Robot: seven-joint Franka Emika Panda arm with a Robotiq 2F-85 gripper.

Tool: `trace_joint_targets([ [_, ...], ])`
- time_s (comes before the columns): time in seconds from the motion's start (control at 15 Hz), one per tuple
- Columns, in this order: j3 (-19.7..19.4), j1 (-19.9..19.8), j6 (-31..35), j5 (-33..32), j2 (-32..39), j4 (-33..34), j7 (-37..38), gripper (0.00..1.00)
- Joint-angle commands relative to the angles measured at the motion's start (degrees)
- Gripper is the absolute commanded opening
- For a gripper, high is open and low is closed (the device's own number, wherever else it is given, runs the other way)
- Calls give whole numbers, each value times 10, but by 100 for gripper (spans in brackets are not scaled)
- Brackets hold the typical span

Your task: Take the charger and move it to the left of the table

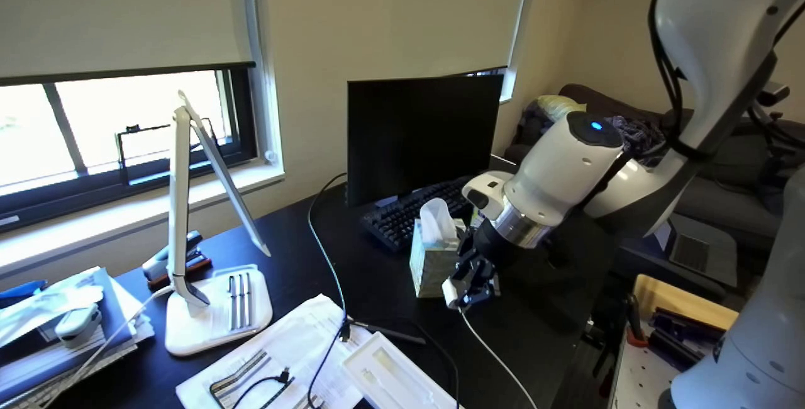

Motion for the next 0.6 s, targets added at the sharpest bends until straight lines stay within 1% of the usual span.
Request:
trace_joint_targets([
  [0.0,17,17,-14,2,-14,0,-3,20],
  [0.13,41,39,-6,29,-46,-9,-19,20],
  [0.27,64,65,-16,45,-82,-8,-18,20],
  [0.4,80,91,-19,76,-106,4,-17,20],
  [0.53,92,117,-40,108,-132,28,-20,20],
])
